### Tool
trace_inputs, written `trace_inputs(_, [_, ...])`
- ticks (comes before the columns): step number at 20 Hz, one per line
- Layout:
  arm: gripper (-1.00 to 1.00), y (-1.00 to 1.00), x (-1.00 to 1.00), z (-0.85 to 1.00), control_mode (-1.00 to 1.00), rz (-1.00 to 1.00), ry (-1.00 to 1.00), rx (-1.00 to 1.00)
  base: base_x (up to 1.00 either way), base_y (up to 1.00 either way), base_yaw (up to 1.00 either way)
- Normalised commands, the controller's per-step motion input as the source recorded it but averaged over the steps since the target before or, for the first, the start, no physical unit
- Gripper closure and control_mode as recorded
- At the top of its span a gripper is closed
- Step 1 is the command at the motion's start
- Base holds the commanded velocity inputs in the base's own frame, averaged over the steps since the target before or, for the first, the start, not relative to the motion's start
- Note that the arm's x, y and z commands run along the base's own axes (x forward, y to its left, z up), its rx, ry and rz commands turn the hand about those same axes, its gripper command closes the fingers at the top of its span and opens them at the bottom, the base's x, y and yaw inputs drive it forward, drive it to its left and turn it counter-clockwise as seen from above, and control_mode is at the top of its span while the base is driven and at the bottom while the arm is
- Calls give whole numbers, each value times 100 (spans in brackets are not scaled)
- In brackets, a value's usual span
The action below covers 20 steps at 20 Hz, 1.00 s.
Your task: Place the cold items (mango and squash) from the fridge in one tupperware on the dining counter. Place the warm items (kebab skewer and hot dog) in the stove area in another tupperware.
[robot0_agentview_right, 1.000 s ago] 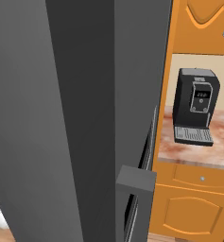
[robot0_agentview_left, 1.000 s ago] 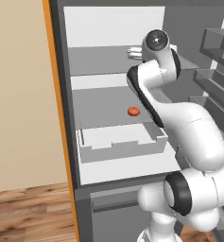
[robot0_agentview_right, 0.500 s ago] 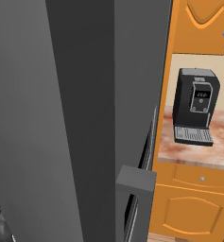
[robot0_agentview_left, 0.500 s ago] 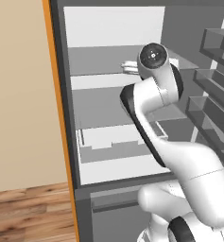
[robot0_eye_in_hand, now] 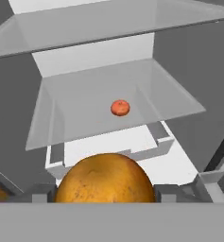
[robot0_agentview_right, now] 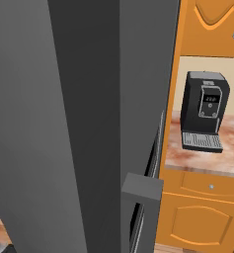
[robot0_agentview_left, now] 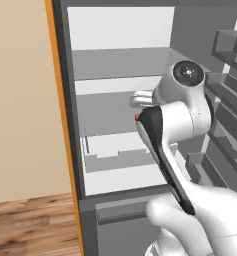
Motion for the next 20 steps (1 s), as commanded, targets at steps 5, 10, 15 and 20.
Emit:
trace_inputs(5, [100, 0, -11, -44, -100, 10, 43, 10, 0, 0, 0])
trace_inputs(10, [100, -8, 1, -44, -100, -7, 35, -7, 0, 0, 0])
trace_inputs(15, [100, -55, -13, -52, -100, -5, 5, -3, 0, 0, 0])
trace_inputs(20, [100, -32, -4, -24, -100, -4, 5, 0, 0, 0, 0])
